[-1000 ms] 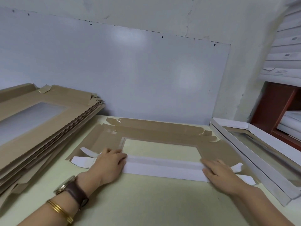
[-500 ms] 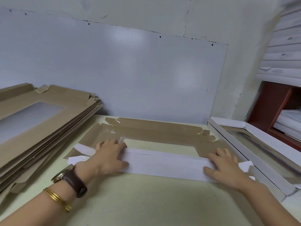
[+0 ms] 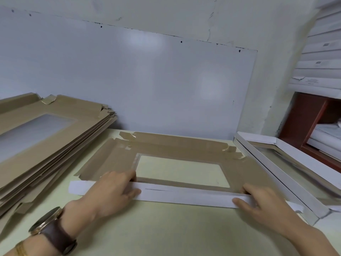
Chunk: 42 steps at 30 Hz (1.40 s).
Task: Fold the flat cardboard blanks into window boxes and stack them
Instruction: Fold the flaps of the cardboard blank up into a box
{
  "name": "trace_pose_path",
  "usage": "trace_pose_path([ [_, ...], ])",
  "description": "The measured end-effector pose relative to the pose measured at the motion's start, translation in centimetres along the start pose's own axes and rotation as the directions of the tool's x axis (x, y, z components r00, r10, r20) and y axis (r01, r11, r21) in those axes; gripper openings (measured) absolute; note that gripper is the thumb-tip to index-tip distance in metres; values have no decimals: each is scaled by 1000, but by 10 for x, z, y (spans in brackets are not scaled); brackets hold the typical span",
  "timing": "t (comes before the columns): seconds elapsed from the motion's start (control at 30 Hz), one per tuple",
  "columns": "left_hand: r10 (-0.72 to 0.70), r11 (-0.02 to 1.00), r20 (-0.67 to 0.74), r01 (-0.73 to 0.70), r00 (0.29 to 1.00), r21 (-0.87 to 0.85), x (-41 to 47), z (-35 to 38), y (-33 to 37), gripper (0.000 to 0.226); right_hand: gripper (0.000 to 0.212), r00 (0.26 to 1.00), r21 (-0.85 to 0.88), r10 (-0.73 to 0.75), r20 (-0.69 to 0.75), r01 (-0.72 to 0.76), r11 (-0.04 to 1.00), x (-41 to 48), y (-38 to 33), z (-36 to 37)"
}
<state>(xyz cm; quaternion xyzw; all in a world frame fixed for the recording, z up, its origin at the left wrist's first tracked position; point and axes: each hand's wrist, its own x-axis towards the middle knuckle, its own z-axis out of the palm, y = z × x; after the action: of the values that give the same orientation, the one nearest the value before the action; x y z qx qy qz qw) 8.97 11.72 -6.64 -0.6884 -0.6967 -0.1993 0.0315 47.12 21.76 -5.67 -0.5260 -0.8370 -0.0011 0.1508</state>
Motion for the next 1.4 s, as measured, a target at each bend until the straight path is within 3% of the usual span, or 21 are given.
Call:
trace_pose_path([
  [0.27,1,1000,75,0,997,-15,-11,-3,1,17,39,998,73,20,65,-25,997,-10,-9,-5],
  [0.4,38,999,68,-37,997,-22,-11,-1,-1,24,27,999,101,-5,36,1,995,-13,-12,-5],
  [0.63,106,979,-44,-97,993,179,-7,16,-1,25,16,998,8,-23,-62,24,1000,-10,-21,8],
  [0.7,147,959,-58,-128,987,253,-6,20,2,38,11,996,-80,-18,-90,11,997,-7,-27,16],
  [0.8,248,921,-55,-218,967,322,-5,18,14,61,39,989,-127,-23,-148,4,992,-3,-37,31],
  [0.9,311,903,10,-299,950,308,-3,25,29,65,53,997,-166,-45,-63,33,986,4,-52,44],
  [1.03,255,953,181,-279,950,123,7,51,49,56,58,983,-157,-184,25,186,970,15,-94,58],
  [1.13,232,961,254,-261,939,87,17,66,58,60,86,958,-76,-281,58,285,956,16,-125,69],
  [1.23,223,968,297,-247,928,45,19,72,55,59,81,941,6,-276,195,281,960,17,-133,82],
  [1.4,200,970,344,-235,917,62,18,74,51,65,80,932,43,-244,269,241,970,17,-127,78],
])
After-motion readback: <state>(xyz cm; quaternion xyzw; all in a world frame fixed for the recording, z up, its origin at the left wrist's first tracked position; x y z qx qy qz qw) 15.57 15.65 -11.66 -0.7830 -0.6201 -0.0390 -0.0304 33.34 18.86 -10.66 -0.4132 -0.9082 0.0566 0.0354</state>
